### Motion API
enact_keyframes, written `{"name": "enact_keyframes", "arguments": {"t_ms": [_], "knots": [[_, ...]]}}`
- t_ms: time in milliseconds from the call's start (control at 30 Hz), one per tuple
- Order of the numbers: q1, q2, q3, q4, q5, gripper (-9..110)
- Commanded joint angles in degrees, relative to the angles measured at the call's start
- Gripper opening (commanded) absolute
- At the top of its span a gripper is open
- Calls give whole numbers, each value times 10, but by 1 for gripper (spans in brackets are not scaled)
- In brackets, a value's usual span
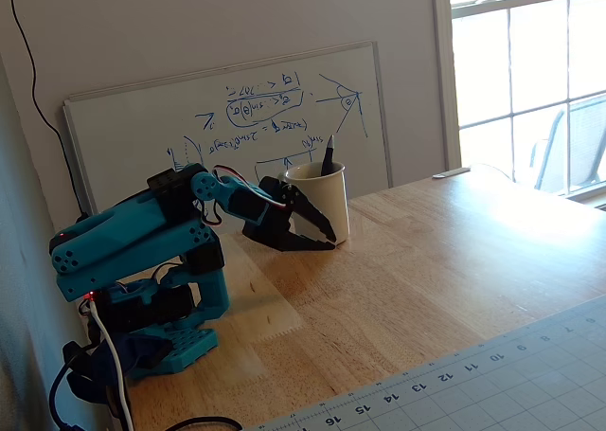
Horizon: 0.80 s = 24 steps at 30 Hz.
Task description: Grasp a pen and put it in a mug.
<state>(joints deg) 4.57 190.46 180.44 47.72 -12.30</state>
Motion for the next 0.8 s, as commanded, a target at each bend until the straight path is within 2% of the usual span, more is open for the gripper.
{"name": "enact_keyframes", "arguments": {"t_ms": [0, 233, 533, 767], "knots": [[8, 17, -8, 78, 9, 1], [8, 17, -8, 191, 9, 1], [7, 17, -7, 185, 14, 1], [4, 17, -7, 187, 130, 1]]}}
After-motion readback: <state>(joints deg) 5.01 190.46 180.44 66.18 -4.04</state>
